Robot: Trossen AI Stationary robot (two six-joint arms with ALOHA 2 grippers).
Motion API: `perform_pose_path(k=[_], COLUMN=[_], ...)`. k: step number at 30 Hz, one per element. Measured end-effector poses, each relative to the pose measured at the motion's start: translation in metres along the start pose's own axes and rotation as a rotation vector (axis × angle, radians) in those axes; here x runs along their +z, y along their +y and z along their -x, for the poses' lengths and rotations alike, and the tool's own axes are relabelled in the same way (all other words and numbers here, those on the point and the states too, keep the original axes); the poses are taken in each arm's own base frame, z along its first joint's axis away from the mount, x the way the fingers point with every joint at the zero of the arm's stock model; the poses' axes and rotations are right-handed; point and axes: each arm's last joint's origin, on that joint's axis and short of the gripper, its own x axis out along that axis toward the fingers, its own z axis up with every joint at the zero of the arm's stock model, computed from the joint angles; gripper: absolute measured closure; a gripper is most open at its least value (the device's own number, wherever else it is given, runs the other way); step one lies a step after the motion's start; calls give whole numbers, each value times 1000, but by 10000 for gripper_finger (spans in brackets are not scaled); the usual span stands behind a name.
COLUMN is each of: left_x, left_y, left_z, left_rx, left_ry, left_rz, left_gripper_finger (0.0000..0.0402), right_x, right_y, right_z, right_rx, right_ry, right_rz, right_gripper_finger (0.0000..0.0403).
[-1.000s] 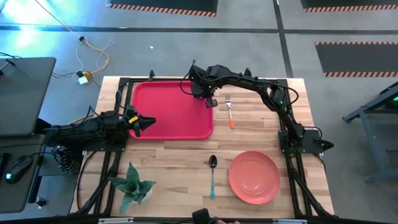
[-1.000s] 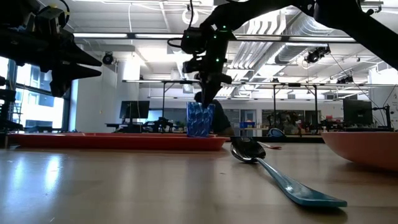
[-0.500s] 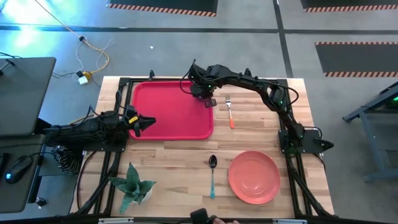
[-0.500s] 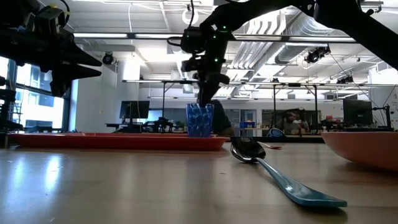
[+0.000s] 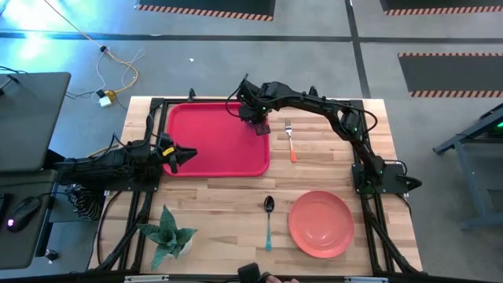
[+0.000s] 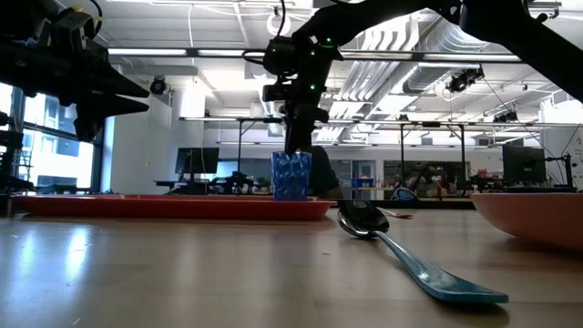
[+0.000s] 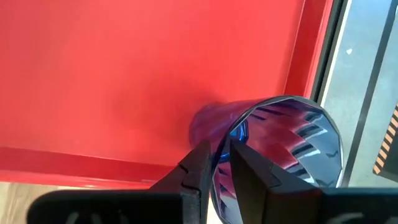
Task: Pick and place plate/cup/fork/spoon on tray
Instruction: Put the blue glass on the top right of the red serving tray
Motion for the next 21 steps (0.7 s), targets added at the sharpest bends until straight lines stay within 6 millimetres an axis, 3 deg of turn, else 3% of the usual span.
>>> perform_pose_path(k=[15, 21], left_x=[0, 0], left_y=[0, 0], left_z=[0, 0], left_rx=[1, 1], left_ry=[0, 0], left_rz=[-2, -2], left_gripper_finger=[304, 304], right_x=[5, 12], right_y=[0, -7], right_z=[1, 16], right_rx=[-22, -99], right_ry=[-28, -43], right_rz=[-41, -63], right_gripper_finger=[350, 350])
